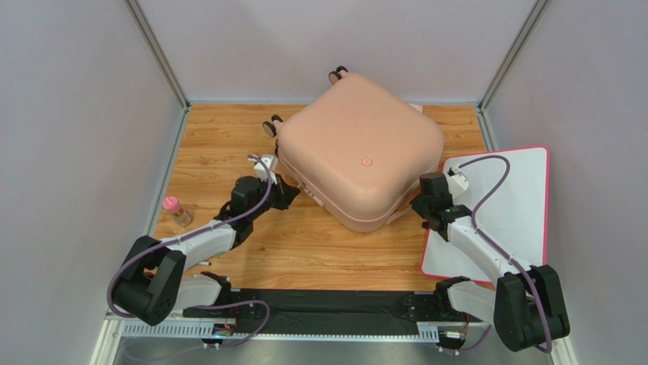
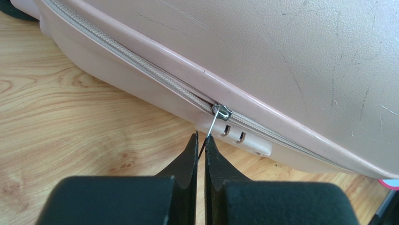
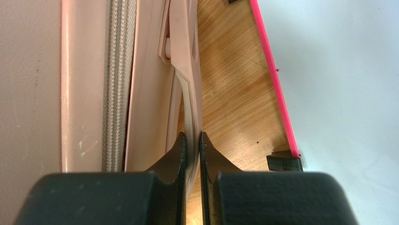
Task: Pack the luggage
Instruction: Zip the luggage at the center of the board.
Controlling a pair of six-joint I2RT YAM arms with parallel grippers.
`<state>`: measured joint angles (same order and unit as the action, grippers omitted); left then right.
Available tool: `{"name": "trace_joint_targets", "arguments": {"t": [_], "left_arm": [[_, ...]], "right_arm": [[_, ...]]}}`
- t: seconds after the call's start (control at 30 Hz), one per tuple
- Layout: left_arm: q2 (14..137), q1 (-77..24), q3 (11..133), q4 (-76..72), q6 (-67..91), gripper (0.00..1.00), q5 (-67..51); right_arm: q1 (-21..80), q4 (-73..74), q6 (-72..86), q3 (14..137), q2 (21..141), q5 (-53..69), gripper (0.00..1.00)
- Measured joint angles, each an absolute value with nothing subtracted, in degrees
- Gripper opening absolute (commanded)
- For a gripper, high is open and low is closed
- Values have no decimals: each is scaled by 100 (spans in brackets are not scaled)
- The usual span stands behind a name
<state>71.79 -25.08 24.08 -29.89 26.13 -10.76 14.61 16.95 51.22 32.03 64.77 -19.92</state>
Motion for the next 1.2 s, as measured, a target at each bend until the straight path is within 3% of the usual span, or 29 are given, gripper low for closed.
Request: {"name": "trace_joint_targets", "arguments": {"t": [0.27, 0.5, 0.77, 0.87, 0.9, 1.0, 1.2], "left_arm": [[7179, -2272, 2434, -3114, 2674, 0, -1151], [7415, -1498, 2493, -3063, 2563, 0, 47], [7459, -1533, 2427, -3234, 2530, 1, -163], [7382, -1522, 2427, -3096, 2495, 23, -320], [7310, -1509, 2429, -3022, 2495, 38, -360], [6947, -1393, 2429, -2770, 2499, 62, -449], [6364, -972, 2880, -2349, 2799, 73, -687]], "right_arm": [[1466, 1708, 5133, 3253, 6539, -1981, 0], [1437, 1688, 5120, 3258, 6567, -2340, 0], [1428, 1664, 5019, 3258, 6558, -2366, 0], [1426, 1682, 4960, 3277, 6558, -2359, 0], [1424, 1697, 4943, 3295, 6567, -2353, 0], [1393, 1813, 4840, 3420, 6681, -2314, 0], [1291, 2040, 4545, 3820, 7091, -2379, 0]]}}
